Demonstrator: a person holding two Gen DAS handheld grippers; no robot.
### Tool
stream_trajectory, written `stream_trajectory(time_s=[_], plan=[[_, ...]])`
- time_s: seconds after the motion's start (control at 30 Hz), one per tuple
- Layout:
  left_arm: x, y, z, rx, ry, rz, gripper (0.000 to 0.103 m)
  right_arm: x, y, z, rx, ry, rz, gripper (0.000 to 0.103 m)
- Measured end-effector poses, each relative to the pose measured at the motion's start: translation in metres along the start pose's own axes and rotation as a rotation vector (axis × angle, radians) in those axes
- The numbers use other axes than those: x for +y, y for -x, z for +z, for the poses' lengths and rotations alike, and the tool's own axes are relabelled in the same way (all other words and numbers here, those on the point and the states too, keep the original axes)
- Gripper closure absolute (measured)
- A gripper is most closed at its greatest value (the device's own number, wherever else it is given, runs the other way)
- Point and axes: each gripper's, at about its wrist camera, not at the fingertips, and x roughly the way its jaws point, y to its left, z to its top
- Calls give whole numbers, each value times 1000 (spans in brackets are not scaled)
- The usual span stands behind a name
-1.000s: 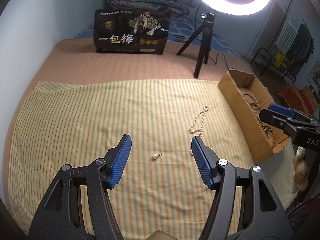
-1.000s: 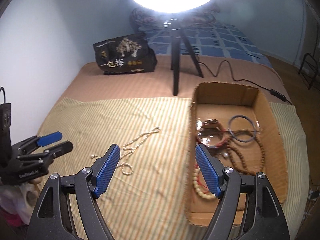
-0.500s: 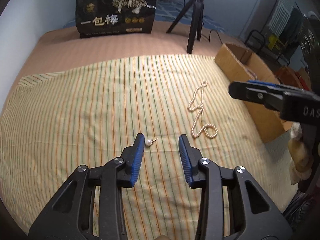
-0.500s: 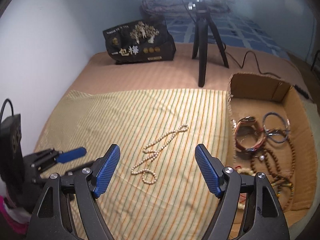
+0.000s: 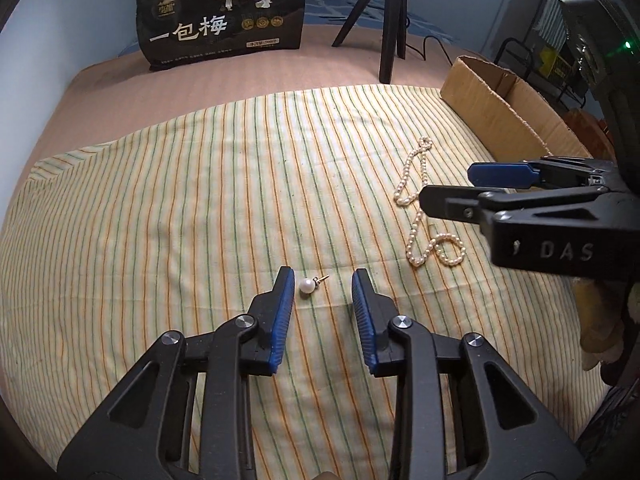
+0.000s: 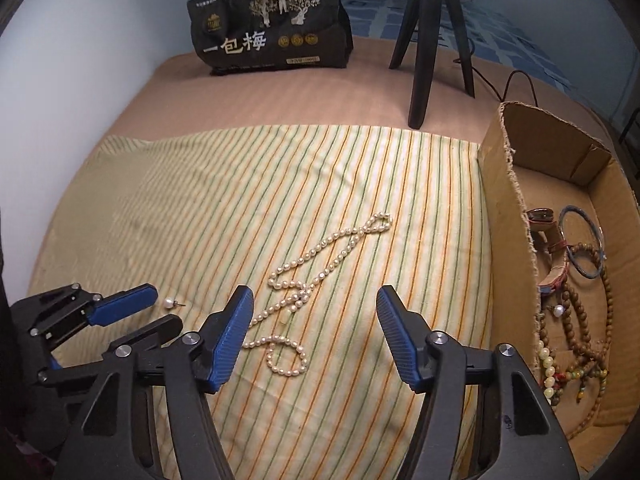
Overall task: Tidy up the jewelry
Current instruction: 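Close the left tool on the pearl earring while the right tool grasps the pearl necklace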
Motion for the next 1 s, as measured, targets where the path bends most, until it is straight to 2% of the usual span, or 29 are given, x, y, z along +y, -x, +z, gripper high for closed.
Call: stream_trajectory(time_s=[0.13, 0.47, 0.77, 1.0], plan=[[1, -6, 0, 11, -8, 6, 77, 4, -7, 0, 10, 17, -17, 43], [6, -14, 1, 18, 8, 15, 89, 2, -28, 5, 28, 3, -31, 44], [9, -11, -3, 12, 11, 22, 94, 17, -35, 3, 13, 106, -93, 44], [9, -9, -3, 13, 24, 20, 94, 22, -33, 0, 11, 170, -36, 89]])
